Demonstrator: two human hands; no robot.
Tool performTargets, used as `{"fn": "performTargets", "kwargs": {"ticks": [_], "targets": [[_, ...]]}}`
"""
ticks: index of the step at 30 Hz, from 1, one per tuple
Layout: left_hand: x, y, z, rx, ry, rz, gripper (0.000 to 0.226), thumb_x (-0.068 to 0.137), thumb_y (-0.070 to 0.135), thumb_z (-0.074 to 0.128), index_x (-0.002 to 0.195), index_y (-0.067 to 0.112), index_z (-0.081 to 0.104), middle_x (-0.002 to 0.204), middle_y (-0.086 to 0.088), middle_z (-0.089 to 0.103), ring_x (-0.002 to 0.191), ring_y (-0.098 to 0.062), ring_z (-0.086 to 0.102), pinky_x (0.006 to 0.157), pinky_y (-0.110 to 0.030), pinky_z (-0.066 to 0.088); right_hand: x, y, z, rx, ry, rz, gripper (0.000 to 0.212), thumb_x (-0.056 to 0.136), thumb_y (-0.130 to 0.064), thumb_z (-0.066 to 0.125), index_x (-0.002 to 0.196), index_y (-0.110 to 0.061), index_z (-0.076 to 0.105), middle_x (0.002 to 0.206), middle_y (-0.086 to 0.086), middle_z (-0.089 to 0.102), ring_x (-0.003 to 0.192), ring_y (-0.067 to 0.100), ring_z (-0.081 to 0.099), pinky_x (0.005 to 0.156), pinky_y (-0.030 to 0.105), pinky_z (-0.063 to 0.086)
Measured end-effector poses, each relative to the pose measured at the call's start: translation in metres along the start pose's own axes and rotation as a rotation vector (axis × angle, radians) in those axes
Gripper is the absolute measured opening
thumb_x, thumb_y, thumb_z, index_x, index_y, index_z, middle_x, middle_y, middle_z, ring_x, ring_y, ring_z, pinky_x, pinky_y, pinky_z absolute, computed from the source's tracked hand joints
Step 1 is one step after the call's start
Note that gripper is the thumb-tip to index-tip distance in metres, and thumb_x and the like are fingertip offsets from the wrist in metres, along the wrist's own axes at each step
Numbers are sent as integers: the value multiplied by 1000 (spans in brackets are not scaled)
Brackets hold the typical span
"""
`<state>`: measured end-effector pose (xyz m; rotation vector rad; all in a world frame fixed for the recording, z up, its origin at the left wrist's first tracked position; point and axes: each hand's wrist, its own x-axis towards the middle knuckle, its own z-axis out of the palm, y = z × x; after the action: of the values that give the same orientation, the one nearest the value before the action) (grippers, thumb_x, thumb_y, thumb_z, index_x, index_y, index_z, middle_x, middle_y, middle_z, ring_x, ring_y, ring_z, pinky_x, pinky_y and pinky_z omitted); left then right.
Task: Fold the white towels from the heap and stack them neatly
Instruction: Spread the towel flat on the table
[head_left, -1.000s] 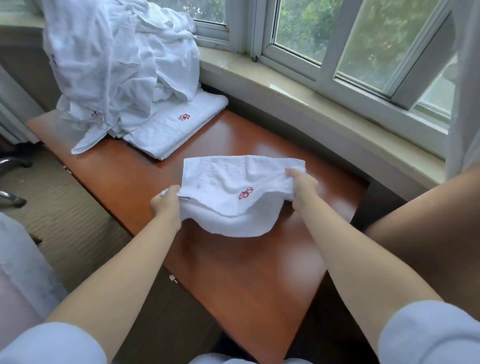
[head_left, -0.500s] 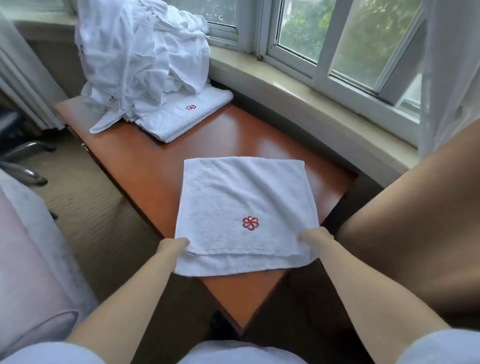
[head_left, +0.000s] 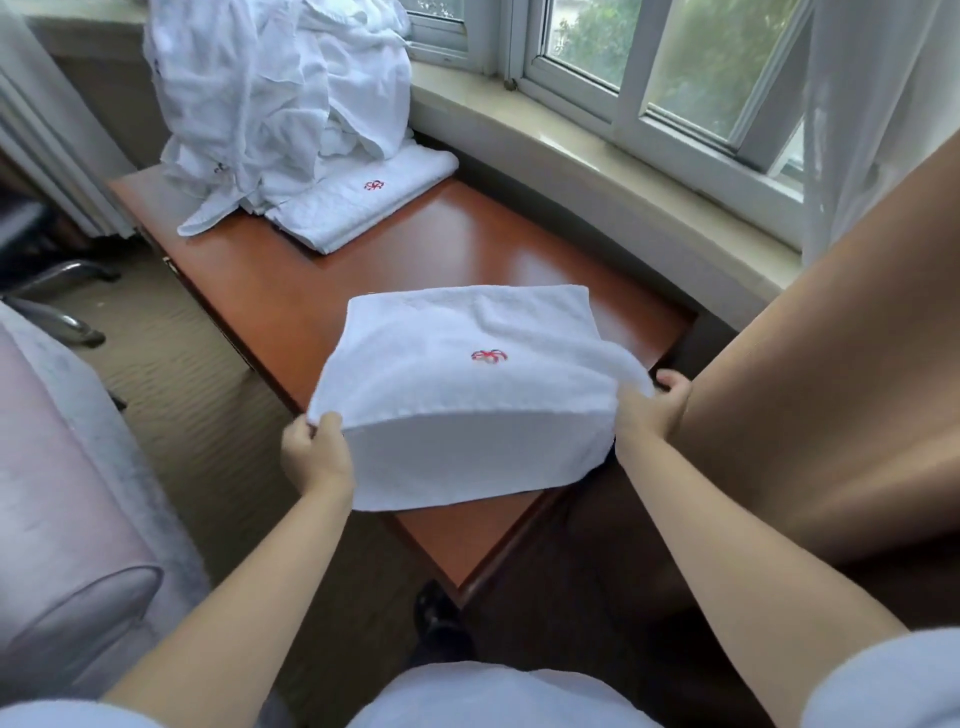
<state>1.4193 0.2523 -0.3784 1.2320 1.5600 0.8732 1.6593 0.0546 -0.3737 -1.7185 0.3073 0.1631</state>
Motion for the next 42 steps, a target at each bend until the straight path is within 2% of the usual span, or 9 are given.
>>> {"fn": "performTargets", "kwargs": {"ticks": [3, 6, 14, 20, 24, 29, 33, 37, 42], "targets": [[-14, -55, -6, 195, 0, -369, 39, 83, 22, 57, 118, 3, 61, 126, -18, 54, 109, -38, 54, 92, -42, 47, -2, 45, -19, -63, -61, 482, 51, 86, 2, 61, 135, -5, 48, 125, 15, 56, 104, 27, 59, 89, 33, 50], [-16, -71, -9, 16, -62, -663, 46, 84, 13, 60, 128, 4, 53, 133, -17, 50, 120, -35, 51, 99, -45, 45, -12, 61, -27, 152, -37, 774, 46, 84, -6, 70, 128, -11, 56, 111, 5, 64, 81, 19, 65, 69, 26, 52], [-6, -62, -13, -419, -212, -753, 14, 88, 14, 62, 101, 14, 59, 92, -5, 63, 77, -18, 61, 61, -29, 47, -18, 71, -20, 669, -288, 792, 41, 92, -23, 56, 131, -12, 55, 122, 12, 65, 110, 35, 63, 100, 48, 48], [0, -58, -15, -442, -323, -671, 3, 86, 10, 65, 87, 12, 64, 81, -4, 68, 72, -14, 62, 61, -24, 45, -10, 67, -27, 760, -415, 774, 47, 84, -24, 65, 128, -12, 56, 124, 14, 64, 112, 39, 62, 101, 51, 46], [5, -52, -16, -461, -221, -548, 10, 83, 4, 70, 81, 13, 66, 78, -1, 68, 67, -12, 60, 62, -24, 44, -5, 56, -25, 745, -346, 592, 43, 89, -27, 63, 130, -14, 54, 127, 10, 61, 114, 35, 60, 101, 49, 47], [4, -54, -17, -304, -153, -442, 11, 81, 10, 75, 84, 13, 65, 85, -1, 65, 71, -11, 57, 73, -28, 47, 9, 53, -35, 109, -190, 380, 29, 86, -17, 72, 110, -7, 60, 105, 7, 62, 96, 24, 62, 91, 38, 53], [-2, -57, -19, -159, -101, -386, 13, 81, 15, 77, 88, 10, 67, 78, -2, 63, 63, -12, 54, 62, -27, 47, 12, 56, -45, -110, -226, 246, 17, 90, -19, 67, 85, -7, 55, 81, 9, 51, 63, 18, 45, 52, 27, 40], [-10, -50, -27, -180, -41, -506, 20, 81, 15, 77, 94, 8, 65, 82, -5, 61, 63, -13, 52, 68, -32, 48, 5, 51, -52, 32, -319, 617, 16, 93, -10, 61, 108, -9, 58, 98, 7, 63, 68, 16, 56, 47, 24, 42], [-16, 39, -11, -376, -169, -306, 10, 82, 19, 73, 79, 17, 64, 81, -1, 65, 65, -13, 59, 61, -26, 48, -10, -47, -21, 281, -506, 410, 17, 93, 1, 48, 108, -2, 57, 95, 12, 62, 69, 17, 58, 54, 22, 53]]}}
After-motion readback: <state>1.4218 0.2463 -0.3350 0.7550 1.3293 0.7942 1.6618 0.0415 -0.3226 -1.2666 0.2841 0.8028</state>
